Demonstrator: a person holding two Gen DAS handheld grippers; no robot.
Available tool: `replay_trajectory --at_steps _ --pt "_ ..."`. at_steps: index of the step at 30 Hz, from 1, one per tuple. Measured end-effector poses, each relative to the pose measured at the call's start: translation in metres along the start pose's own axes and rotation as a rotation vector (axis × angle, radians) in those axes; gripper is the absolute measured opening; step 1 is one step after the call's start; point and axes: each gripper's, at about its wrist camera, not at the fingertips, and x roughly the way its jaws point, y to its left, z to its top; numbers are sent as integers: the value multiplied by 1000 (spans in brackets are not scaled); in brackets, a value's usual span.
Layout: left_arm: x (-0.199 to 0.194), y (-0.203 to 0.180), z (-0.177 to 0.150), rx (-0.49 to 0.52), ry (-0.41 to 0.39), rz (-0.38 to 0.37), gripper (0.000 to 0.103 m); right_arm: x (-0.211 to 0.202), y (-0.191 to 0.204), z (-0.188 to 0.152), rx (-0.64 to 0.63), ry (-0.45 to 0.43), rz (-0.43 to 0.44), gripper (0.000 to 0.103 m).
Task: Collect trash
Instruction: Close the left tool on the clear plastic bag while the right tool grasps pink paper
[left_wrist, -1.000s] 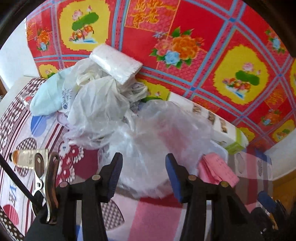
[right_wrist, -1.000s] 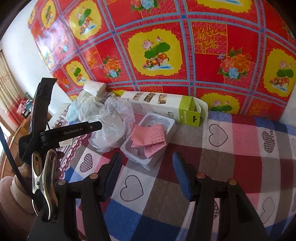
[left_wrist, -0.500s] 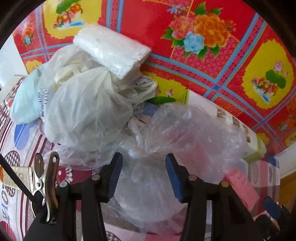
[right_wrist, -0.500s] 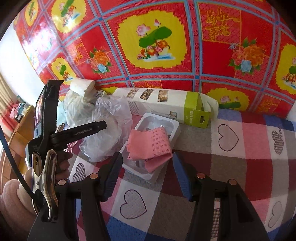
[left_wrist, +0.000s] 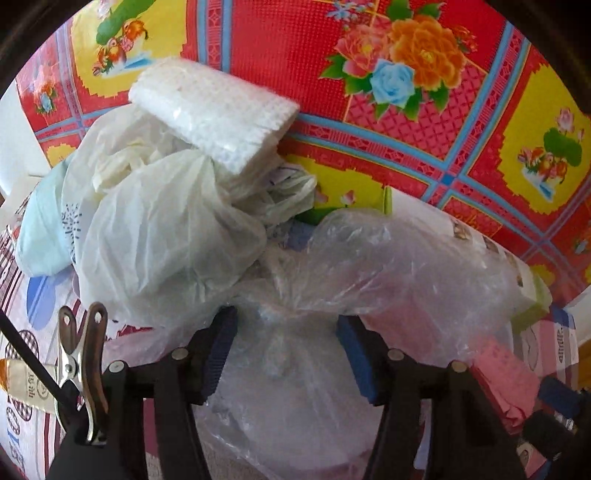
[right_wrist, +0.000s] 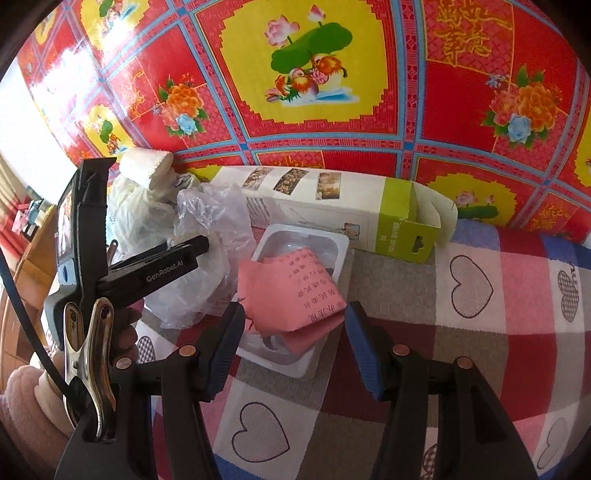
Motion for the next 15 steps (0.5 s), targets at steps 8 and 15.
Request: replay_trajectory --at_steps 8,15 --pt "9 -1 6 1 -18 12 65 4 -4 4 -8 -5 -31 58" --pt "6 8 5 -18 -23 -5 54 16 -8 5 -8 2 -43 60"
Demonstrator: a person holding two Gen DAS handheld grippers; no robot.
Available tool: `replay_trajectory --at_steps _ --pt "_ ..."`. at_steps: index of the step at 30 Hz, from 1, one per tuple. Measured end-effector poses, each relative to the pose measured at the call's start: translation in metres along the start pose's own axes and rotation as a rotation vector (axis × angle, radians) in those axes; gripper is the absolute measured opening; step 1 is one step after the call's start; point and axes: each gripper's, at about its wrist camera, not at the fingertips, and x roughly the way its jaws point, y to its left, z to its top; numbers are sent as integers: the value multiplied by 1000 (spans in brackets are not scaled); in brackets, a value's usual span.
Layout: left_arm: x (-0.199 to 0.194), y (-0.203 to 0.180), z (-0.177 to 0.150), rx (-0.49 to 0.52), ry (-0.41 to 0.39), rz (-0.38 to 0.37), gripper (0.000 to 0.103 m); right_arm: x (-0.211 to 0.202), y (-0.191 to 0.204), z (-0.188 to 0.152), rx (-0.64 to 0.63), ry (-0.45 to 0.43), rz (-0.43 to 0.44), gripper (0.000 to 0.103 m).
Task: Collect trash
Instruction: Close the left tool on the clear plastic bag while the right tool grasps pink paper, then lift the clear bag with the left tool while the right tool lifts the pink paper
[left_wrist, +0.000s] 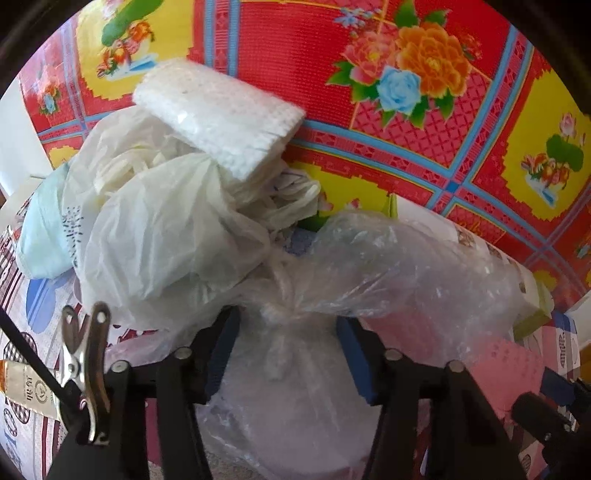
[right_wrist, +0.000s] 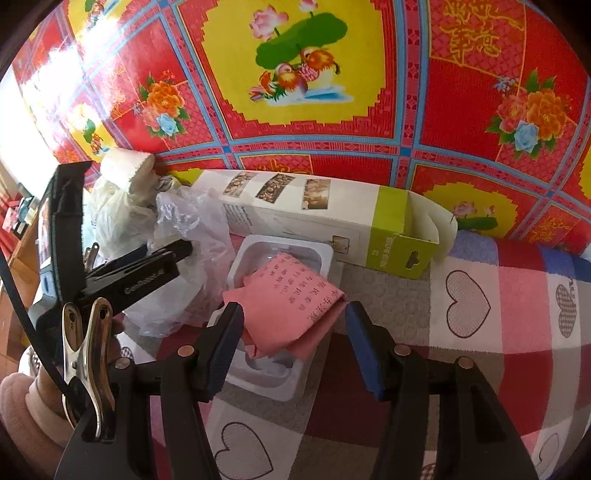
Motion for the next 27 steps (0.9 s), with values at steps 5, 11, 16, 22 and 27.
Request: replay_trajectory --at_steps 5,11,16,22,27 --pt "-8 6 -6 9 14 -22 40 7 -4 -1 18 3 6 65" --pt "-23 12 -22 27 51 -51 36 11 -2 -1 36 -4 18 52" --pt "-36 22 -37 21 75 -79 34 3 2 -4 34 -38 15 33" --pt "-53 29 -52 9 102 -102 33 -10 8 -6 25 -87 23 14" --pt "-65 38 -66 4 111 -114 34 -27 14 -7 8 -135 47 13"
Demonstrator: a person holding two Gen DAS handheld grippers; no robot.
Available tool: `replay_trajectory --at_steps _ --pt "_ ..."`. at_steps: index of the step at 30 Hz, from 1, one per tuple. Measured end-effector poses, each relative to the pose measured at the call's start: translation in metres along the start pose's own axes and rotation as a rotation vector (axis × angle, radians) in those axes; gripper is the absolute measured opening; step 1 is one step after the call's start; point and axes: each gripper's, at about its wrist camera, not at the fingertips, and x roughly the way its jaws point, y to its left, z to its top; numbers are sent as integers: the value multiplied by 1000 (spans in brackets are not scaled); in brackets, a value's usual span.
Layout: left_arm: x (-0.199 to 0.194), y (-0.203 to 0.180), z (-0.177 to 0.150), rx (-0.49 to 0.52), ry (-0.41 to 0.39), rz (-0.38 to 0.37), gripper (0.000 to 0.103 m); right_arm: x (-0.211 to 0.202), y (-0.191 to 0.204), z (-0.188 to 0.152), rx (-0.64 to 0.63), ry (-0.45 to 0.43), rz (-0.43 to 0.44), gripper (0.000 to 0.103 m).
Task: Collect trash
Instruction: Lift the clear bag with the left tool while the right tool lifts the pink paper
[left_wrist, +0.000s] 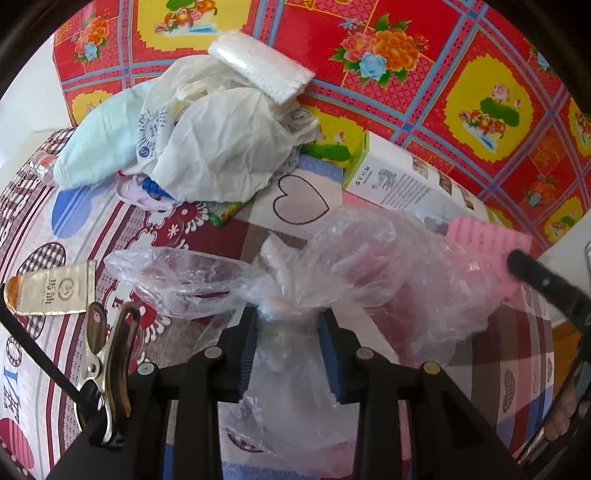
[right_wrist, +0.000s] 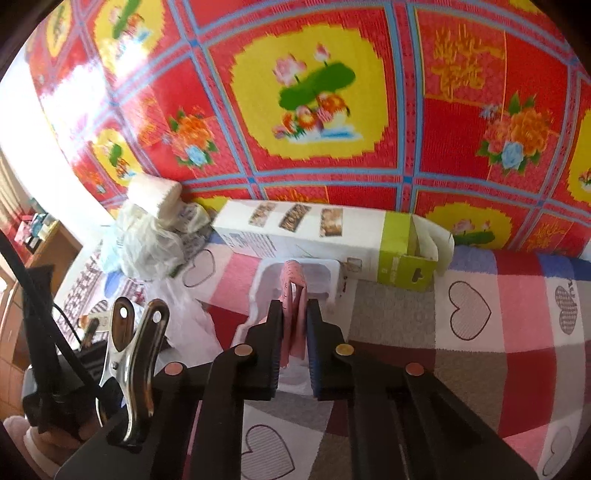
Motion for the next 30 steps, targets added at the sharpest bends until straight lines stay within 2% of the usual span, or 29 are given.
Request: replay_trajectory --at_steps 5,11,16,30 --pt "3 -3 4 -9 -16 17 39 -19 5 0 9 -33 21 13" --pt "10 -21 6 21 -49 52 40 -41 5 -5 25 -44 35 13" --pt "8 -26 6 30 -61 30 29 -53 1 -13 37 -48 29 13" --pt "-47 -32 -2 25 -99 -18 26 -70 -3 -30 44 -53 32 13"
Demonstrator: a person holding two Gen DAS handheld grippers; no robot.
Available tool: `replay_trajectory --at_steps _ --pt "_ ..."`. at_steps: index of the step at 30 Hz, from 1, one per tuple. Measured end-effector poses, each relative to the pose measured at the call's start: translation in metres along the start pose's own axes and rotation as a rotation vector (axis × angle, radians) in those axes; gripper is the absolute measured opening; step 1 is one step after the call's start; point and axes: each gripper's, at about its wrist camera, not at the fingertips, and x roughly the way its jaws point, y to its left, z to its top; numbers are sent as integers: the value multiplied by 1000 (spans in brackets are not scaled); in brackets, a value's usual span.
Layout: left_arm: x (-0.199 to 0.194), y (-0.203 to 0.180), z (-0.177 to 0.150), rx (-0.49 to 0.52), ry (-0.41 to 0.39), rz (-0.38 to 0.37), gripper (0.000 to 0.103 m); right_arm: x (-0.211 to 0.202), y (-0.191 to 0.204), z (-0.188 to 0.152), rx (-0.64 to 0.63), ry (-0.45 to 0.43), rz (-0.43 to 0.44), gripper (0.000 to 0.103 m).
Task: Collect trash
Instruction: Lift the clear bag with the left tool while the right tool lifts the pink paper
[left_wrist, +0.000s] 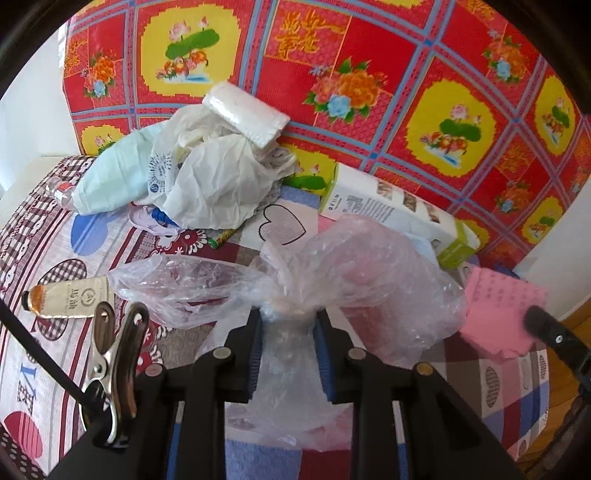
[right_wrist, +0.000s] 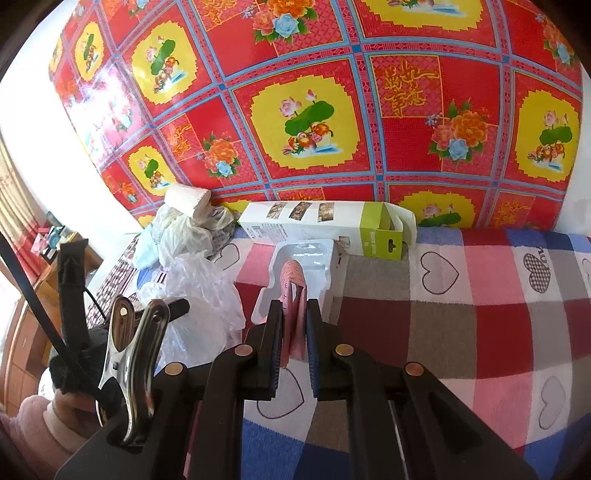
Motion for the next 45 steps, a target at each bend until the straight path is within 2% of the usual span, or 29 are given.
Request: replay_trajectory --at_steps 6,22,35,45 --pt "-22 -8 -8 0 -10 -13 26 -7 -2 -9 7 1 32 13" --pt "-65 -64 -34 -12 -33 -11 26 -51 -26 -25 -7 -24 65 13" --pt "-92 -124 -62 -2 -52 -7 26 -94 -62 -46 -15 -30 75 13" --pt "-106 -166 -81 -20 -69 24 26 -120 -101 -61 -25 -23 93 13"
